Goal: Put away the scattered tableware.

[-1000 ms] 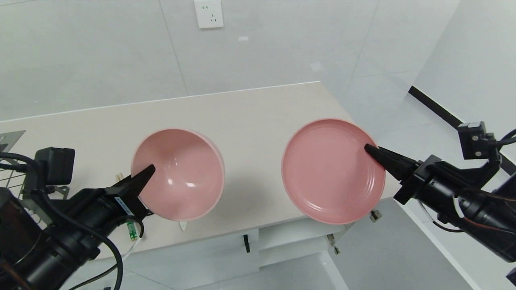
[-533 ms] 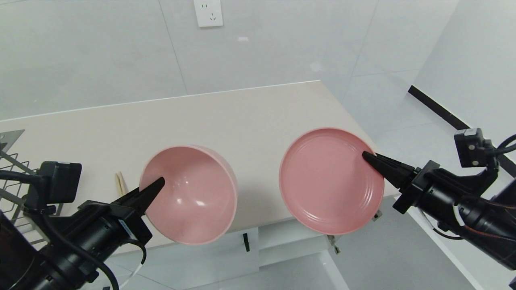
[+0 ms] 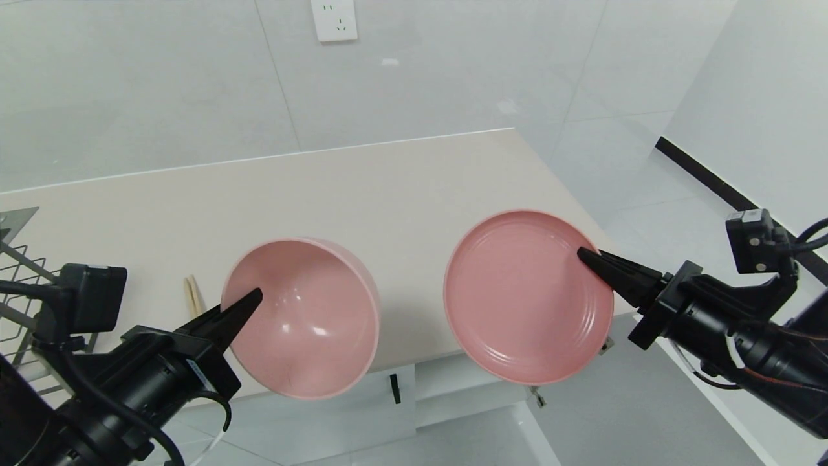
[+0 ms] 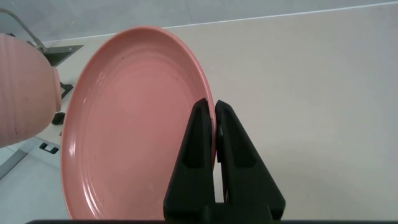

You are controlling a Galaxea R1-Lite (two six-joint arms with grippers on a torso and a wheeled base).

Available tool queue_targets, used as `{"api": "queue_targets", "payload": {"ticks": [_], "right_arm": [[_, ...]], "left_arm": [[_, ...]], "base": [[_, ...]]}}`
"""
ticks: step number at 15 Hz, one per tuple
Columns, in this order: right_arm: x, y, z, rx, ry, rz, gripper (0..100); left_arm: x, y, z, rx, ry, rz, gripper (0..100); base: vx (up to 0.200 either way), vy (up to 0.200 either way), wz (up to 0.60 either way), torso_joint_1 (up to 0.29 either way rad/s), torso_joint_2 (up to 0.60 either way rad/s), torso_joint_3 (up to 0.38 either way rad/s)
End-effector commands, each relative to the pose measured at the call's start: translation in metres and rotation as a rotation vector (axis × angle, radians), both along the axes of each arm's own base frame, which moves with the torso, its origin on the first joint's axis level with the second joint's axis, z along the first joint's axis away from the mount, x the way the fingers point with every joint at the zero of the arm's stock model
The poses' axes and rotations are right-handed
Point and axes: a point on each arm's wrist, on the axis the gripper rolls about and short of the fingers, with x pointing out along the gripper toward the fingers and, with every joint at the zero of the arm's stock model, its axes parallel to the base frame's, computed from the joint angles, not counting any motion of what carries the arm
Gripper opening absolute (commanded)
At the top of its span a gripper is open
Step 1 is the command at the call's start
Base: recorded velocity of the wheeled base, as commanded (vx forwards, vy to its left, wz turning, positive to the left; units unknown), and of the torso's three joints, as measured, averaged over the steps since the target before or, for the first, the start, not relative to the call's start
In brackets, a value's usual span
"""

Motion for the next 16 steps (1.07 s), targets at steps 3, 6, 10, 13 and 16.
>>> {"api": "queue_targets", "payload": {"ticks": [3, 6, 10, 13, 16], "right_arm": [[-0.0001, -0.0002, 0.0005, 0.0, -0.004, -0.001, 0], [-0.0003, -0.0003, 0.0002, -0.001, -0.003, -0.001, 0], [-0.0006, -0.0001, 0.0005, 0.0, -0.004, 0.001, 0], [-0.0003, -0.0003, 0.0002, -0.001, -0.003, -0.001, 0], [-0.0003, -0.0003, 0.0002, 0.0, -0.002, 0.0, 0]], "left_arm": [[-0.0001, 0.0002, 0.0005, -0.001, -0.003, 0.001, 0], [-0.0012, 0.001, 0.0018, -0.004, -0.01, 0.001, 0], [-0.0018, 0.0014, 0.0026, -0.007, -0.014, 0.001, 0], [-0.0018, 0.0014, 0.0026, -0.007, -0.014, 0.001, 0], [-0.0016, 0.0013, 0.0023, -0.006, -0.012, 0.001, 0]], "base": [[0.0, 0.0, 0.0, -0.046, 0.02, -0.035], [0.0, 0.0, 0.0, -0.245, 0.03, -0.196], [0.0, 0.0, 0.0, -0.27, 0.0, -0.273], [0.0, 0.0, 0.0, -0.245, -0.04, -0.294], [0.0, 0.0, 0.0, -0.149, -0.05, -0.188]]}}
